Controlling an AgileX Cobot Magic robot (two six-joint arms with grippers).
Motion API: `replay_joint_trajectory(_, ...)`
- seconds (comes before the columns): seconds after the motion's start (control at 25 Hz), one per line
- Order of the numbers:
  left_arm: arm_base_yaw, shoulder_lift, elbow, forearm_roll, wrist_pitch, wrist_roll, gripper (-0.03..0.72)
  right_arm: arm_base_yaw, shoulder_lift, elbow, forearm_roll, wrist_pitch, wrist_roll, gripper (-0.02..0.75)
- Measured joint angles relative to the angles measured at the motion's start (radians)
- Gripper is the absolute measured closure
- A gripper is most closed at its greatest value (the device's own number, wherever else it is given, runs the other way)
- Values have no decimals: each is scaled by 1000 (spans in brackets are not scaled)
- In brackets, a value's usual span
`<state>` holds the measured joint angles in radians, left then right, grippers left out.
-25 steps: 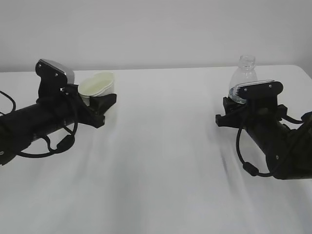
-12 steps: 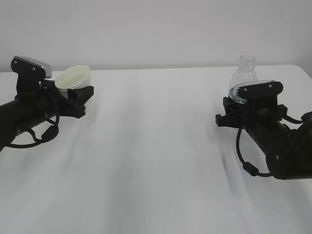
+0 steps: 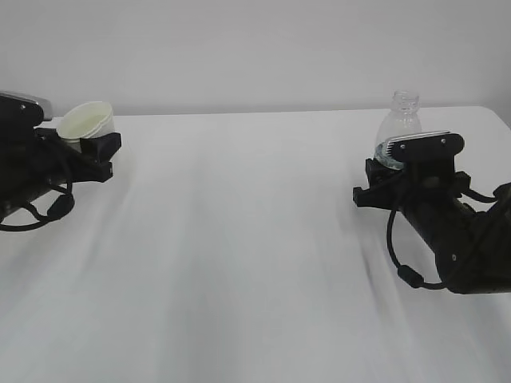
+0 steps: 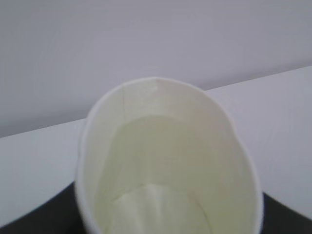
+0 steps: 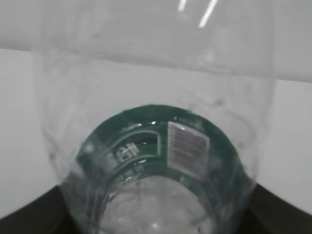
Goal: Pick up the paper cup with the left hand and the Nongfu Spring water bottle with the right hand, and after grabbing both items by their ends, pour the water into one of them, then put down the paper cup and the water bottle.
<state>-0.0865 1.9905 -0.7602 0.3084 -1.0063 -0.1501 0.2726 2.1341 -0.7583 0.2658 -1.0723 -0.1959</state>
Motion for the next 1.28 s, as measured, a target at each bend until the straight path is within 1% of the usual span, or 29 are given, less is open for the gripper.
replay_joint_trajectory(0.36, 10, 29, 0, -54, 0, 44, 271, 0, 0, 0, -4, 0, 1, 271)
replay_joint_trajectory(0.6, 10, 95, 0, -111, -47, 60, 271, 0, 0, 0, -12, 0, 5, 271)
replay_joint_trajectory(0.88, 10, 131, 0, -194, -79, 112, 272, 0, 0, 0, -18, 0, 9, 271)
replay_joint_trajectory(1.28, 10, 182, 0, -250, -110, 122, 272, 0, 0, 0, -18, 2, 12, 271)
